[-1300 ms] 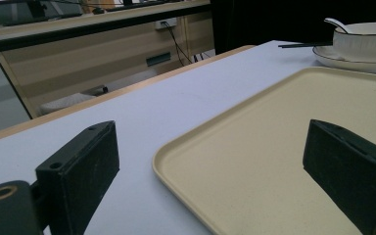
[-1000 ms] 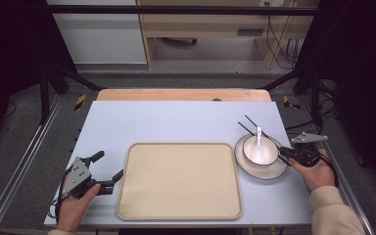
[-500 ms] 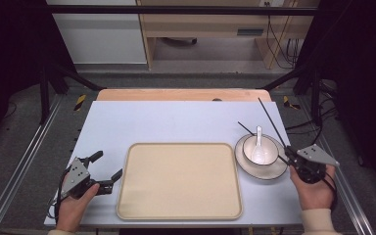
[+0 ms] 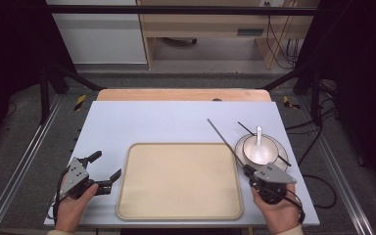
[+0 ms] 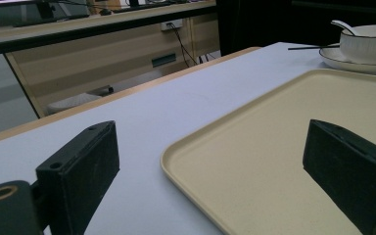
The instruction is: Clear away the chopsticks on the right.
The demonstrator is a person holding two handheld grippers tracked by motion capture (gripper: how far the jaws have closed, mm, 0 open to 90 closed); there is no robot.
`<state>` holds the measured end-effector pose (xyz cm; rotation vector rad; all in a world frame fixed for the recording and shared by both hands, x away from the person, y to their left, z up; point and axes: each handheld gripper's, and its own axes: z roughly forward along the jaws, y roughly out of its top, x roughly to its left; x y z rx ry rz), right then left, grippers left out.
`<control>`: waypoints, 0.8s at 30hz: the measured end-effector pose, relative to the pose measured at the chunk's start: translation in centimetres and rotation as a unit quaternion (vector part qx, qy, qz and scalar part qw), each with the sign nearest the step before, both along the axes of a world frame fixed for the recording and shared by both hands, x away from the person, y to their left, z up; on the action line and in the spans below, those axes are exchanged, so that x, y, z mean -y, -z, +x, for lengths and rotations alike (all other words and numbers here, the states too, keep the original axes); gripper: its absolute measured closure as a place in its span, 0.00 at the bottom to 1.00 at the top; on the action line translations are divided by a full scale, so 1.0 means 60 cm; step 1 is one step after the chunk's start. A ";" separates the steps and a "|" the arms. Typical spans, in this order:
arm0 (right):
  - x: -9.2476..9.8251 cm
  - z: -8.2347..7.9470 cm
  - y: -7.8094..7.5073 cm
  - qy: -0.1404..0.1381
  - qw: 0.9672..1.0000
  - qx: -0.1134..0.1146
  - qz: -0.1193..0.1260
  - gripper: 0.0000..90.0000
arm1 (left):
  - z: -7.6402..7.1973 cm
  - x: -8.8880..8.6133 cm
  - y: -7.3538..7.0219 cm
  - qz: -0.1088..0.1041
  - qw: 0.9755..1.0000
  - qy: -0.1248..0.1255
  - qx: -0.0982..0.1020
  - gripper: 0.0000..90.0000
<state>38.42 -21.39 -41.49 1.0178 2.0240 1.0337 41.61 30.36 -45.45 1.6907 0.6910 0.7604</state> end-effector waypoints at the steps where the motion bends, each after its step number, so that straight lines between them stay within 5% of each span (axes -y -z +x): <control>1: -0.025 -0.003 0.008 -0.018 1.000 -0.010 -0.010 0.95 | 0.000 0.000 0.000 0.000 1.000 0.001 -0.001 0.07; 10: -0.078 -0.003 0.044 -0.050 0.995 -0.085 -0.003 0.95 | -0.001 0.002 0.002 0.004 1.000 0.006 -0.005 0.07; 24: -0.132 -0.008 0.071 -0.084 0.987 -0.136 -0.009 0.95 | -0.006 -0.002 0.003 -0.007 1.000 0.000 -0.010 0.07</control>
